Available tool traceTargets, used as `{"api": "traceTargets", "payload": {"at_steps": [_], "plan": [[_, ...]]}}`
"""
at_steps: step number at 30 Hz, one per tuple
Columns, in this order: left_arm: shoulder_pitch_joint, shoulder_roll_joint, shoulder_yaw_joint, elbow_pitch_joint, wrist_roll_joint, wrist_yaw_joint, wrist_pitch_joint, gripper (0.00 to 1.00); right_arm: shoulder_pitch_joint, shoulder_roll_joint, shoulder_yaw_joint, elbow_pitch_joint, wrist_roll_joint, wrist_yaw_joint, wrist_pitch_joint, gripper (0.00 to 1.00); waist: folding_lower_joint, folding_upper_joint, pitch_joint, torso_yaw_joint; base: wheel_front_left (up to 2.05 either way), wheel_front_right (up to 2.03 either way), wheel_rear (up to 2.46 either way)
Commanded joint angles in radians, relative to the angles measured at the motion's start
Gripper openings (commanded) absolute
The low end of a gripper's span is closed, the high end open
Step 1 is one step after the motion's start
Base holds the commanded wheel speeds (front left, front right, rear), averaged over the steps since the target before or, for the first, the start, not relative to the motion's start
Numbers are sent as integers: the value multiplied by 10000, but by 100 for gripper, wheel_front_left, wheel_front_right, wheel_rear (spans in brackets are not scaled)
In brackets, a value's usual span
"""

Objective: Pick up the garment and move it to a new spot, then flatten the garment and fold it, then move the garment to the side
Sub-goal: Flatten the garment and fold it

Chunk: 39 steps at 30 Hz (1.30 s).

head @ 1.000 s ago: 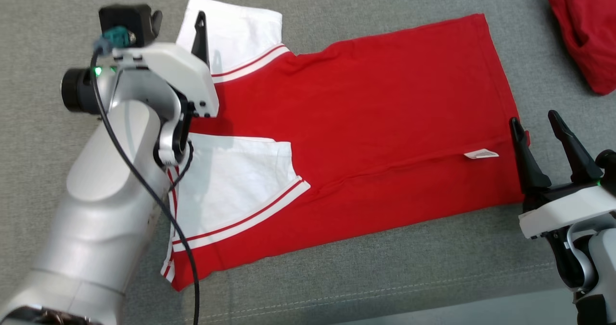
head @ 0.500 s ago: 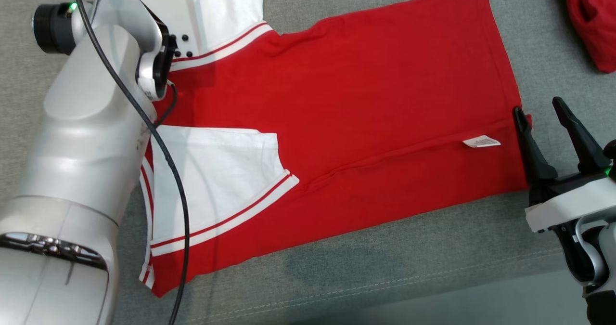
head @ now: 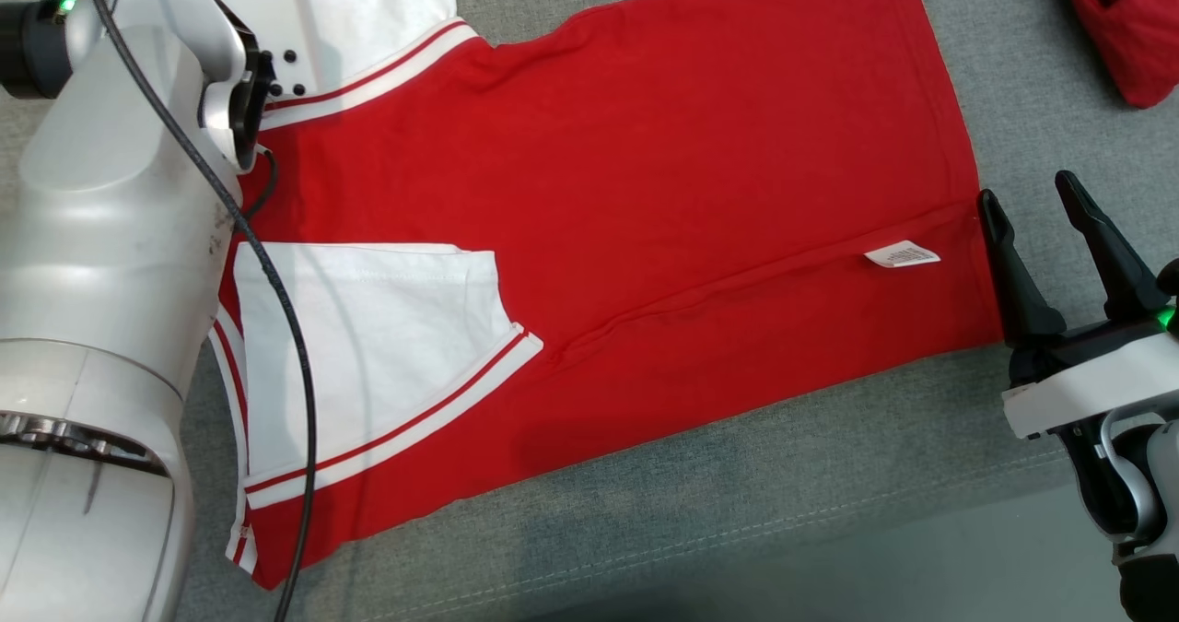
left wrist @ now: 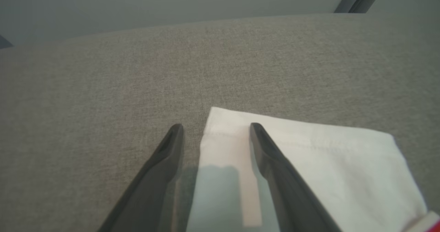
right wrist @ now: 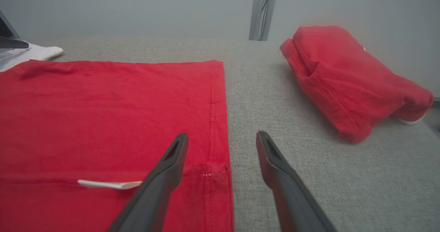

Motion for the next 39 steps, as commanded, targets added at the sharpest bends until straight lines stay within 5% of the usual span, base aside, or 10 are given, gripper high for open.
{"api": "traceTargets", "payload": {"at_steps": [1,3,4,5,6,17,24,30,39], "plan": [[-442,372,105,-129,64,-50,-125,100,228,-175,78,-248,-78,-27,48,100,0,-1,35,-34,0,0,0],[-501,381,84,-33,56,-90,-173,100,237,-159,60,-236,-100,-27,51,100,0,-1,81,-53,0,0,0],[-529,385,63,5,57,-133,-191,61,233,-145,58,-231,-112,-27,51,100,0,-1,101,-61,0,0,0],[-552,384,53,34,47,-186,-230,4,228,-126,59,-226,-118,-27,49,100,0,-1,115,-66,0,0,0],[-568,381,10,61,64,-267,-259,0,222,-108,67,-219,-122,-27,46,100,0,-1,122,-71,0,0,0],[-776,361,-56,239,-80,-819,-585,0,-313,-275,329,-194,157,-27,391,100,0,-1,85,-29,0,0,0],[-1282,268,203,245,-526,-1383,-416,0,-2387,-665,564,71,2681,-27,2521,100,0,-1,254,147,0,0,0],[-1573,174,301,174,-779,-1726,-418,0,-4592,-908,1052,1826,4015,-27,4702,100,0,-1,448,432,0,0,0],[-1734,100,139,173,-814,-1904,-539,0,-7506,-828,2698,4787,3440,-27,5880,100,0,-1,662,661,0,0,0]]}}
